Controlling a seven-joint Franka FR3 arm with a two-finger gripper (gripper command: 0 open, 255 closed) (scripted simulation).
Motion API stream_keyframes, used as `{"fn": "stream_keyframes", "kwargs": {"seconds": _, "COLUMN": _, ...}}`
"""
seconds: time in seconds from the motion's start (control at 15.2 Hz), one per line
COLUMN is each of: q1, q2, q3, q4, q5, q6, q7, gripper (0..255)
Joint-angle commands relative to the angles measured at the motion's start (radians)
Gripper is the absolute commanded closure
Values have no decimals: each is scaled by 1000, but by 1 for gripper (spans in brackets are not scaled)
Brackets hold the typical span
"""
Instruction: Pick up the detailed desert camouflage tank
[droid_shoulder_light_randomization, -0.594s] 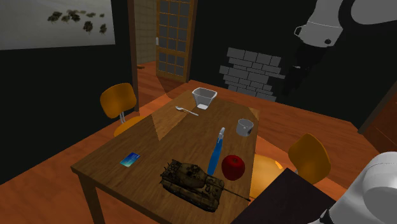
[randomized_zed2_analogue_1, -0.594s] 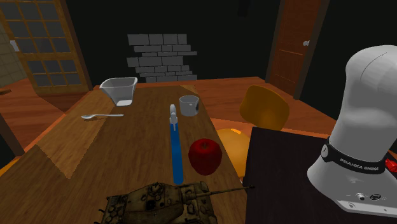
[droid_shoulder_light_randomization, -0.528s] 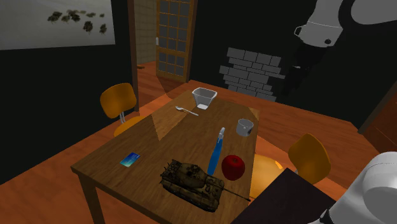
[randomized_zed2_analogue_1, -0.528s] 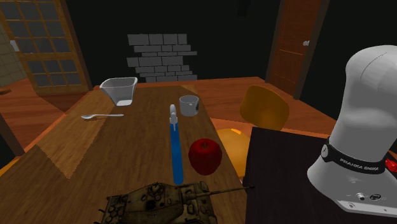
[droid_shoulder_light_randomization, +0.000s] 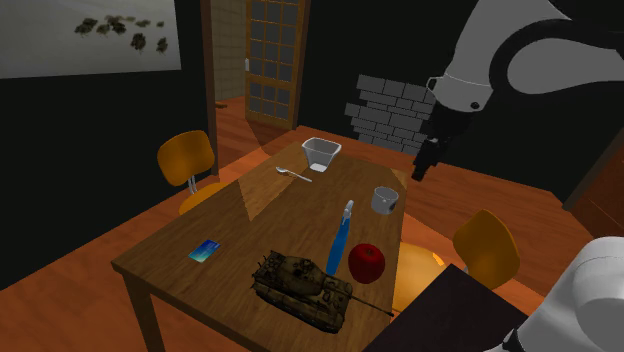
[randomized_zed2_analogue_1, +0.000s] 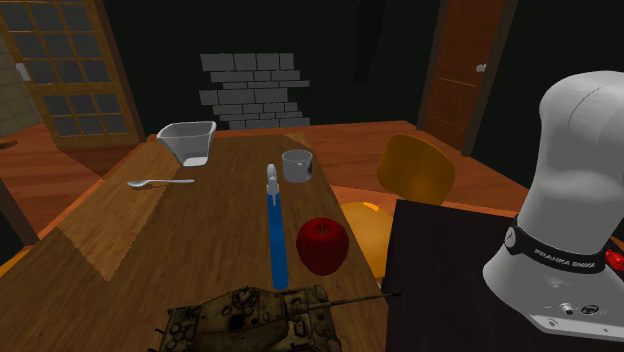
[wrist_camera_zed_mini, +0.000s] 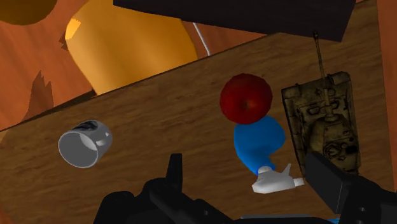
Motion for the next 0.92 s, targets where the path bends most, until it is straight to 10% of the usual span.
{"fn": "stream_keyframes", "kwargs": {"seconds": 0.0, "q1": 18, "q2": 20, "q3": 13, "q4": -44, "q5": 14, "q6": 62, "q7": 2, "gripper": 0}}
{"fn": "stream_keyframes", "kwargs": {"seconds": 0.86, "q1": 136, "q2": 302, "q3": 135, "q4": -181, "q5": 95, "q6": 460, "q7": 36, "gripper": 0}}
